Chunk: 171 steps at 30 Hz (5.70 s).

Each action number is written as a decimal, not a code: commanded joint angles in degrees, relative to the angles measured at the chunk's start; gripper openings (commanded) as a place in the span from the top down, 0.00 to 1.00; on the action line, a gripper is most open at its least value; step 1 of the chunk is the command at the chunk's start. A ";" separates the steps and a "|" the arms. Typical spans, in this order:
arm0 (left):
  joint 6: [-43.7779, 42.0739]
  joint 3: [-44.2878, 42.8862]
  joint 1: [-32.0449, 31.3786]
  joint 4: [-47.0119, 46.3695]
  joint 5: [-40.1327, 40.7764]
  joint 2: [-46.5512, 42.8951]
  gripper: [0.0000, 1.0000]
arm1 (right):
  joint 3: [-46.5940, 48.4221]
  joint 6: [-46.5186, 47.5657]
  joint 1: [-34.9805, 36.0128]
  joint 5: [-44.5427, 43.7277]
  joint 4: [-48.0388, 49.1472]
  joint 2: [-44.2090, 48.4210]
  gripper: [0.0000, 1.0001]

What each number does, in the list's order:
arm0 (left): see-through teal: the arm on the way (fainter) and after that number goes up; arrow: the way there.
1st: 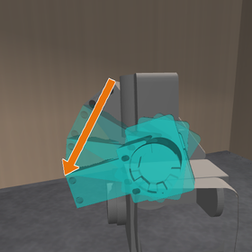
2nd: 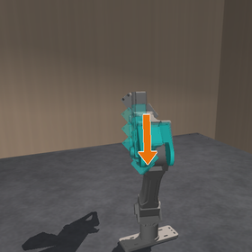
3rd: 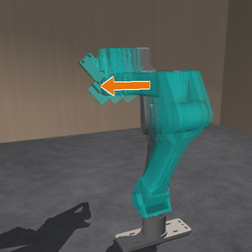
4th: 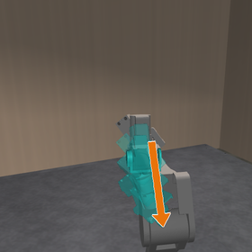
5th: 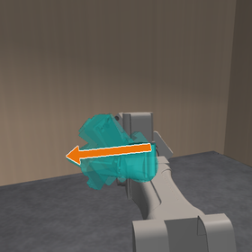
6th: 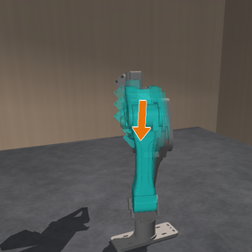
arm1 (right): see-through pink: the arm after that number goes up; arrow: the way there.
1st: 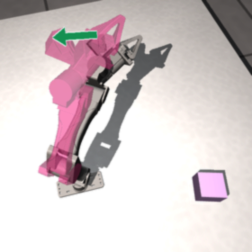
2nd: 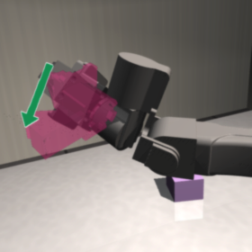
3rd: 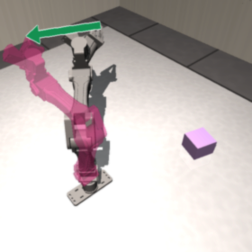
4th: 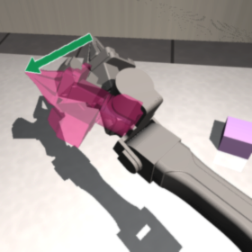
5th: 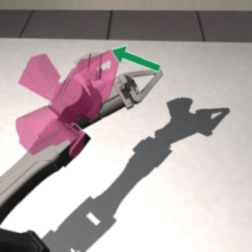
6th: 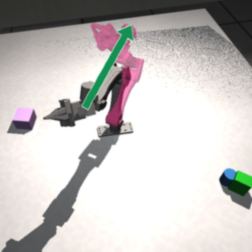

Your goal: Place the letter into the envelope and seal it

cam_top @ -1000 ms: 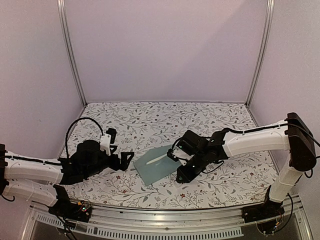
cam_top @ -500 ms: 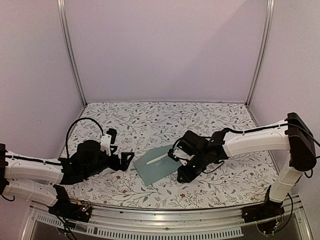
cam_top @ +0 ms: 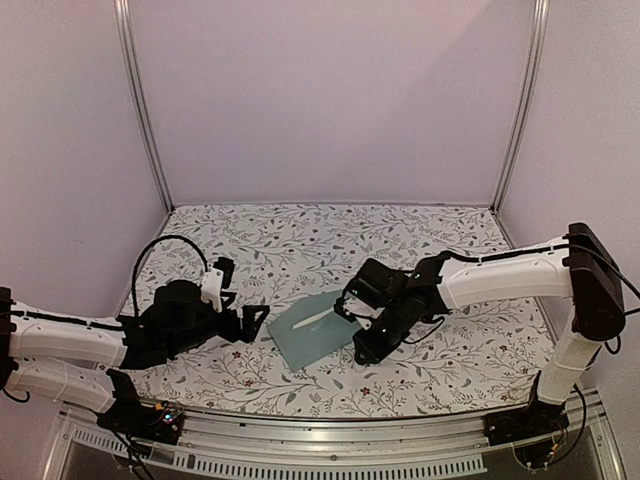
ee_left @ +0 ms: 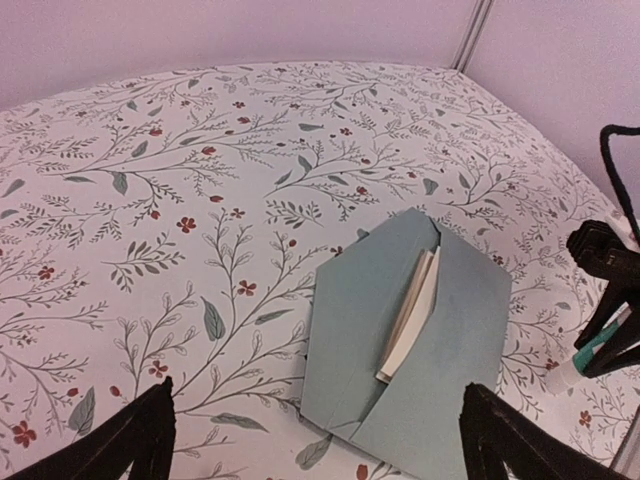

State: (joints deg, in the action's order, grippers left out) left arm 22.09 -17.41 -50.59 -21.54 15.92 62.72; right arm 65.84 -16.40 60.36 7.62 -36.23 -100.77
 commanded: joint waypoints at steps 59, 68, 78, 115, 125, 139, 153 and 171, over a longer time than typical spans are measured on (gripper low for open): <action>-1.33 -1.23 0.73 1.94 0.65 0.39 0.02 | 9.23 2.02 3.64 -9.90 -12.79 -18.74 1.00; -1.17 -1.22 0.75 2.20 0.52 -0.13 0.01 | 4.16 -3.33 3.63 -8.47 -5.04 -19.35 1.00; -1.61 -1.23 0.70 2.60 -0.04 -0.63 0.02 | 5.01 -3.81 3.63 -9.26 -5.32 -22.18 1.00; -18.25 1.39 -14.66 -16.75 -21.88 1.24 0.08 | -3.95 -7.60 1.87 17.76 26.37 11.38 1.00; -18.94 0.68 -17.08 -19.93 -18.88 4.02 0.11 | -2.28 -10.31 4.03 18.42 31.77 10.81 1.00; -21.25 -4.06 -23.10 -20.74 -5.84 11.37 0.50 | 0.97 -10.58 5.56 19.46 32.46 6.19 1.00; -25.27 -4.34 -27.53 -21.32 3.29 11.72 0.99 | 0.69 -11.50 5.65 20.33 32.10 6.44 0.90; -16.49 -7.11 -20.15 -7.56 10.09 11.44 1.00 | 2.75 -8.85 3.80 -1.17 26.28 16.57 0.03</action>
State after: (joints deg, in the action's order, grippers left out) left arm 0.03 -22.98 -75.31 -35.70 24.56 74.32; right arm 67.13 -26.74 64.73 16.97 -8.21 -89.73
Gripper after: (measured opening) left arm 0.221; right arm 0.938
